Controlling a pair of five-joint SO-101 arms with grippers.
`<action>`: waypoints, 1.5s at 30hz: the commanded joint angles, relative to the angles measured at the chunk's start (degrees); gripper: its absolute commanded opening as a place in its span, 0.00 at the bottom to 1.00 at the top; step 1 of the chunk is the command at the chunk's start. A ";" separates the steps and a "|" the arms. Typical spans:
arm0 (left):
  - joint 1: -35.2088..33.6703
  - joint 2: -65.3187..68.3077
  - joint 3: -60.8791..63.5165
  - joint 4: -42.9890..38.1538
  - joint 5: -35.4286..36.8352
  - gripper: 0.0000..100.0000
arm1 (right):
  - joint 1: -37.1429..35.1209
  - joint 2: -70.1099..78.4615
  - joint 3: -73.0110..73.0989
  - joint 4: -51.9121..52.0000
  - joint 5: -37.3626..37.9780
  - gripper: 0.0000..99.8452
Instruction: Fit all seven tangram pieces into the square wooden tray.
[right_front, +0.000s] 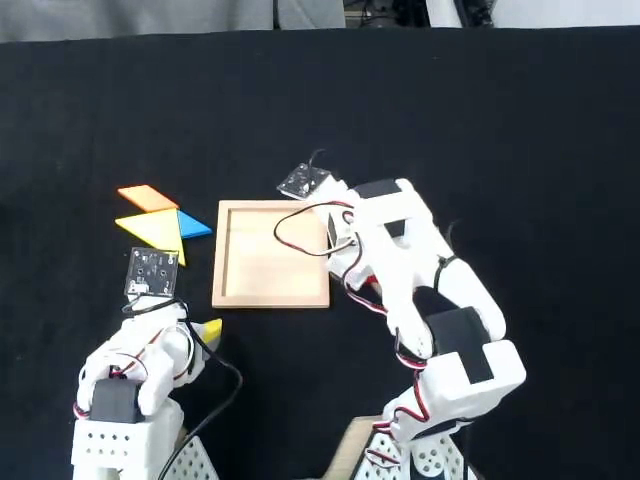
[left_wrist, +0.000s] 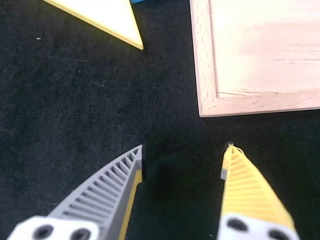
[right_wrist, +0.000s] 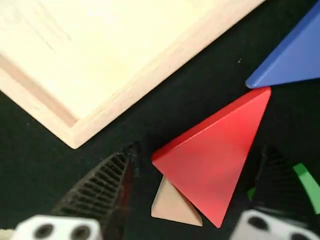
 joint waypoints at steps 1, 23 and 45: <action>-0.31 -0.35 0.92 0.09 0.53 0.26 | 2.55 -2.86 0.57 0.88 0.88 0.36; -0.31 -0.35 0.92 0.09 0.53 0.26 | 1.93 3.65 -1.45 0.00 2.90 0.35; -0.57 -0.35 0.92 0.09 0.44 0.26 | 1.93 4.70 -5.67 3.78 -0.09 0.23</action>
